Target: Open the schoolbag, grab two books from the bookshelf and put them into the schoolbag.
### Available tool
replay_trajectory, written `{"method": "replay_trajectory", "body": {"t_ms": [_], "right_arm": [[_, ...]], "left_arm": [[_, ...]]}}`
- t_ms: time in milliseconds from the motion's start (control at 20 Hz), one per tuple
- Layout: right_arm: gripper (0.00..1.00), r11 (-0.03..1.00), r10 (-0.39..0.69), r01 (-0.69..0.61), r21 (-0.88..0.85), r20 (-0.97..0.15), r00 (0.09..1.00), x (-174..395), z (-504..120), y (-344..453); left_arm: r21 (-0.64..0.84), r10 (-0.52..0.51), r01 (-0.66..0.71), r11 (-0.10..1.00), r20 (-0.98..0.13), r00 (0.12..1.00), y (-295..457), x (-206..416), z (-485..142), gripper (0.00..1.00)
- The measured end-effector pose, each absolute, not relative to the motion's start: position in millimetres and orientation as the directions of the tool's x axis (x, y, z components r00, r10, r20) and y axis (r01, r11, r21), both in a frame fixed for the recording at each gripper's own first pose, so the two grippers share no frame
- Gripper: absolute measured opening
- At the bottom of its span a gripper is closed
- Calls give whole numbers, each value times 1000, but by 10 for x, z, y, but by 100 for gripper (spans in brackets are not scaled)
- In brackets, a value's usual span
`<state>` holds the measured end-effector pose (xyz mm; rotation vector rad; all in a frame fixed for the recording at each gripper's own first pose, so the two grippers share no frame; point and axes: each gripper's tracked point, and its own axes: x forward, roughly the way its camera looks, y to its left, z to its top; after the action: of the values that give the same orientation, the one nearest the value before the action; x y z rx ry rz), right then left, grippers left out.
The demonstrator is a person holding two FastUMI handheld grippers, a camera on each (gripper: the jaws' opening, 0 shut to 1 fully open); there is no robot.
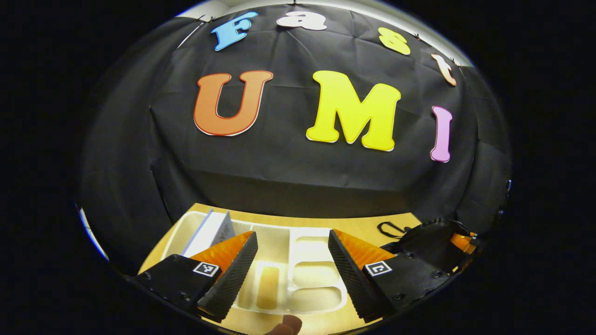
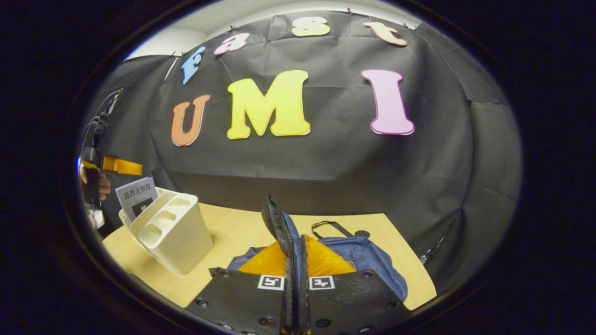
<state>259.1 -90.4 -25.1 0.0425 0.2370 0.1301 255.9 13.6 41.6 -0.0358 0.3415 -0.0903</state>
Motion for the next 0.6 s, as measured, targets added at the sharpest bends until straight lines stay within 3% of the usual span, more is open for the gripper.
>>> {"method": "replay_trajectory", "body": {"t_ms": [200,350,600], "right_arm": [[5,991,135,-130,38,-231,963,2562,-263,-890],[5,990,141,-138,30,-231,963,2525,-265,-877],[5,985,169,-159,59,-234,958,2498,-338,-805]], "left_arm": [[-37,-50,38,999,-401,915,550,2766,626,97],[60,23,6,998,-472,881,900,2847,554,97],[134,84,15,991,-703,706,1230,2836,-1,97]]}}
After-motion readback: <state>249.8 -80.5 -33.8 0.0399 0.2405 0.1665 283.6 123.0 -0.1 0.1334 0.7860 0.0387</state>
